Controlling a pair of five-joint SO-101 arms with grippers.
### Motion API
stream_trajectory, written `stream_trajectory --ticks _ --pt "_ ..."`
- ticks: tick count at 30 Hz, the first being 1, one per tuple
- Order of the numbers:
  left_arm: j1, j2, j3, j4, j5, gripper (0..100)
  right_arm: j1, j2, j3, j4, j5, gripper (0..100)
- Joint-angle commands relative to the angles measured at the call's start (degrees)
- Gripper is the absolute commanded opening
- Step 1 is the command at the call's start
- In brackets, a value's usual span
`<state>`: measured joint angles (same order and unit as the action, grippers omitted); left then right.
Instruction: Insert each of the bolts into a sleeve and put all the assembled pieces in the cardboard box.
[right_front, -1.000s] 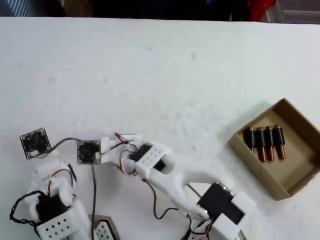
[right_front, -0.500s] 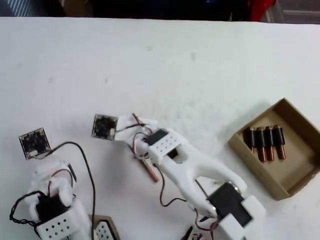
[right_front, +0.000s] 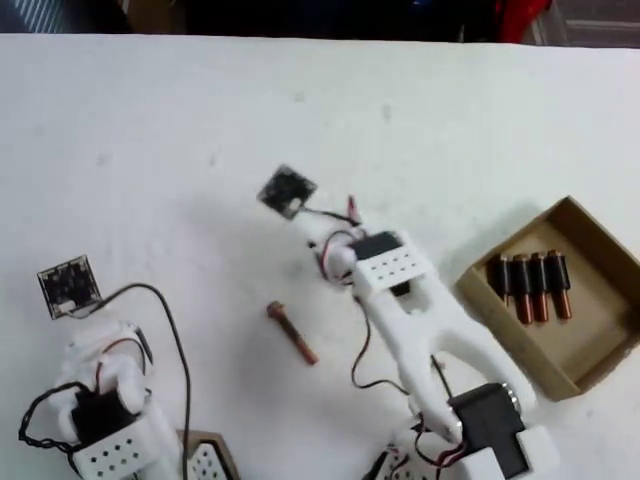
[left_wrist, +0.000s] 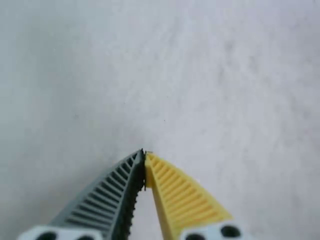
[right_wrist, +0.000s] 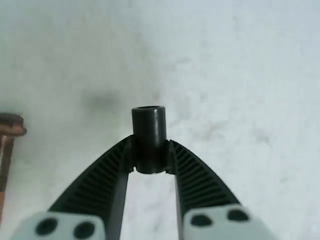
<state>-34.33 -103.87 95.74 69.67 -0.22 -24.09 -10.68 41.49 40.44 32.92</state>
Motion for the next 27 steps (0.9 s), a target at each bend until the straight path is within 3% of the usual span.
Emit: stream_trajectory --ticks 1,20,25,27 --pt "-0.48 -0.48 -1.67 -1.49 -0.44 2 1.19 -2.86 -0.70 1.80 -0.97 2.1" --pt "-0.31 -0.48 -1.58 -1.49 -0.44 2 0.48 -2.86 5.71 2.24 3.60 2.2" --pt "-0.31 -0.48 -1.58 -1.49 -0.44 2 0.13 -2.86 5.71 2.33 8.00 2.3" --pt "-0.31 -0.48 -1.58 -1.49 -0.44 2 0.13 -2.86 5.71 2.33 8.00 6.0"
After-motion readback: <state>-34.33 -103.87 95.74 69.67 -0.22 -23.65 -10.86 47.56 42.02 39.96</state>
